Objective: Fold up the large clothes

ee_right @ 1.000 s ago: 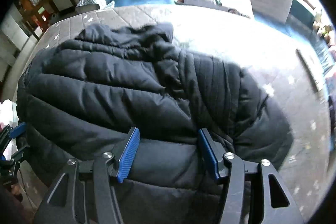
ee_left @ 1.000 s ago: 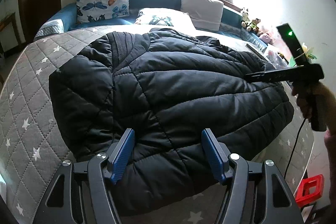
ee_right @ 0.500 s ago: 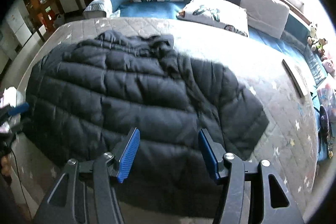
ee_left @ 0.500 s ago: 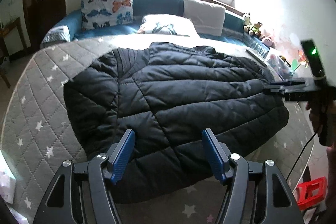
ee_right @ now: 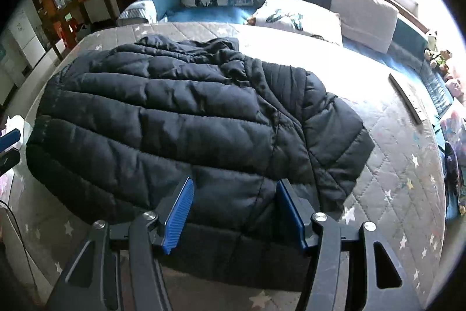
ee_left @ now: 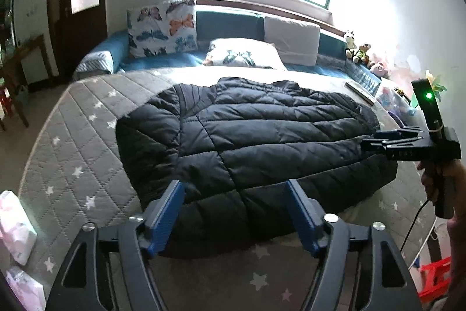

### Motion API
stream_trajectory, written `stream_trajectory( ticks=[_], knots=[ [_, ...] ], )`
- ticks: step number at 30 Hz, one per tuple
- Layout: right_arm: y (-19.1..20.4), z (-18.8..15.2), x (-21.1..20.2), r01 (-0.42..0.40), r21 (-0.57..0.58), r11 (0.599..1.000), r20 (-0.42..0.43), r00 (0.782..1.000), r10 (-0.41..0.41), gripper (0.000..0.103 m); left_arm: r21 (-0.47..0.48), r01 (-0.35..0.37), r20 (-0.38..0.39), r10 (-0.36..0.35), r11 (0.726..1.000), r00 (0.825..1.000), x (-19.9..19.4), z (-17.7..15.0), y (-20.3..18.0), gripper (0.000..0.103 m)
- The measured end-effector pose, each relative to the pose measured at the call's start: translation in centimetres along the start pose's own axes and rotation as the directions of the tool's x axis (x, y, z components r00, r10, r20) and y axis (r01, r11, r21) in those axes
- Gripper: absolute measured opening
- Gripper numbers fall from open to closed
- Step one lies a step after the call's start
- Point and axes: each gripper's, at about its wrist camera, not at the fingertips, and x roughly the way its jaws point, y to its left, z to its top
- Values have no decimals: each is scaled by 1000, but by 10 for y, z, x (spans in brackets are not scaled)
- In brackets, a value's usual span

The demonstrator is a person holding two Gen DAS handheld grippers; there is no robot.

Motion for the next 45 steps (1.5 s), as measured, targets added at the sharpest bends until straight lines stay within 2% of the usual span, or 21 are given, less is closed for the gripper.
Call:
stream_trajectory(
  ticks=[4, 9, 13, 18, 22, 31, 45],
  knots=[
    [5, -13, -8, 4, -3, 1000, 31, 1000, -4, 65, 30, -41, 53, 39, 999, 998, -23, -6, -12, 82],
    [10, -26, -21, 25, -11, 1000, 71, 997, -25, 65, 26, -51, 95, 48, 998, 994, -41, -11, -24, 85],
    [12, -33, -35, 18, -4, 1000, 110, 994, -18, 65, 22, -73, 108, 70, 997, 992, -48, -13, -29, 86],
    [16, -42, -53, 59, -22, 998, 155, 986, -55, 65, 27, -82, 118, 78, 996, 990, -56, -15, -35, 86],
    [19, -47, -67, 60, -25, 998, 185, 981, -54, 65, 44, -95, 133, 89, 994, 987, -66, -15, -44, 86],
    [27, -62, -88, 70, -21, 997, 239, 969, -63, 65, 44, -74, 133, 68, 996, 989, -83, -21, -47, 86],
    [40, -87, -97, -75, 50, 996, 286, 956, 58, 65, -4, -43, 76, 43, 999, 996, -79, -51, -38, 86]
  ],
)
